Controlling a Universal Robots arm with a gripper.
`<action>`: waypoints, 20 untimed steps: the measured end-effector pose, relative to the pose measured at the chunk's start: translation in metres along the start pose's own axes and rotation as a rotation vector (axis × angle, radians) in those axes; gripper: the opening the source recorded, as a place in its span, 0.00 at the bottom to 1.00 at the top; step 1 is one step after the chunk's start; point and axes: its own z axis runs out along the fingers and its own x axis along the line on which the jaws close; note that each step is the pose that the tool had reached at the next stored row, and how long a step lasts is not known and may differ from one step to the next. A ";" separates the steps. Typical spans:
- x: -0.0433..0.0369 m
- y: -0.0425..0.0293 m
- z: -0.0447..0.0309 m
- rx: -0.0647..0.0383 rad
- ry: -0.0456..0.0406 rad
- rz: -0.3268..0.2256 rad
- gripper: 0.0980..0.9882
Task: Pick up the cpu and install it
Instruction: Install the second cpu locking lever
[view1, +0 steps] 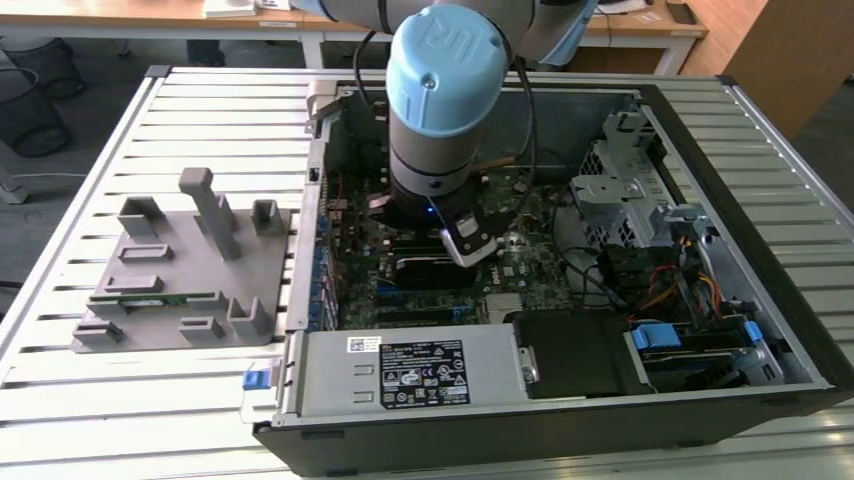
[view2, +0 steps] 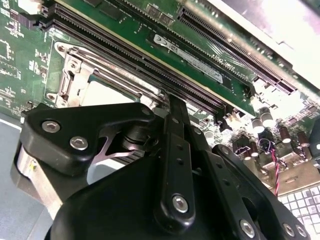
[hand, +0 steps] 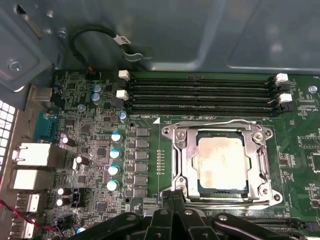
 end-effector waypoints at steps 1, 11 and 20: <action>0.0003 0.0001 0.0001 -0.002 -0.0001 0.000 0.01; 0.0013 0.0019 0.0019 -0.007 -0.0001 0.000 0.01; 0.0024 0.0028 0.0019 -0.008 -0.0001 0.000 0.01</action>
